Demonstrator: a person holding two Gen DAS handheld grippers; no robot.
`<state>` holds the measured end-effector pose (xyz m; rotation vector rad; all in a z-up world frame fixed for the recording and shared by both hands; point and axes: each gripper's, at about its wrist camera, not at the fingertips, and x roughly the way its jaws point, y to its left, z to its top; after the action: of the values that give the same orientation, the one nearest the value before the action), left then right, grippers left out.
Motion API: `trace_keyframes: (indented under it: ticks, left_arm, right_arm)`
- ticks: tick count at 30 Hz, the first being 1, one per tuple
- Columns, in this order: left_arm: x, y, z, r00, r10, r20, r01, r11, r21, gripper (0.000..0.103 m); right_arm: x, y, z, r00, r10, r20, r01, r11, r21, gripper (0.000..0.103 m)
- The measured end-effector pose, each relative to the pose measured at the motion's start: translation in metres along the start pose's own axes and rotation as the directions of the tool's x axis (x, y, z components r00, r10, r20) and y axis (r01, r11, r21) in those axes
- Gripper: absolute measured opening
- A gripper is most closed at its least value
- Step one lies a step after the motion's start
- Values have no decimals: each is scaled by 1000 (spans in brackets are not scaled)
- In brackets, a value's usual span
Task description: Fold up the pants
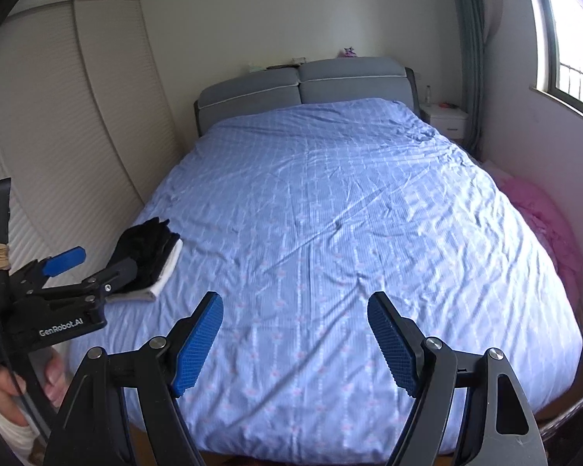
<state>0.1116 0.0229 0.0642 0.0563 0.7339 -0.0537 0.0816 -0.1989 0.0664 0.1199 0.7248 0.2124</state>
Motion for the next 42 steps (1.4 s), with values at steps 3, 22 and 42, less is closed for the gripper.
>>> trace_keyframes:
  ticks: [3,22,42]
  left_arm:
    - [-13,-18,-7,1000,10,19,-10,1000,5,103]
    - [-67,-67,-16,989,48,137,-54,998,38,103]
    - [-74,-55,-16,988,13,154,-11,1000,-12,103]
  right_arm:
    - [-8,-13,-5,1000,12,1,-12,1000,-3,78]
    - [-40,-40,-14,997,64,45,-63,998,-24,78]
    - [-42,-37,-13,997,66,40,-65,998,-25,78]
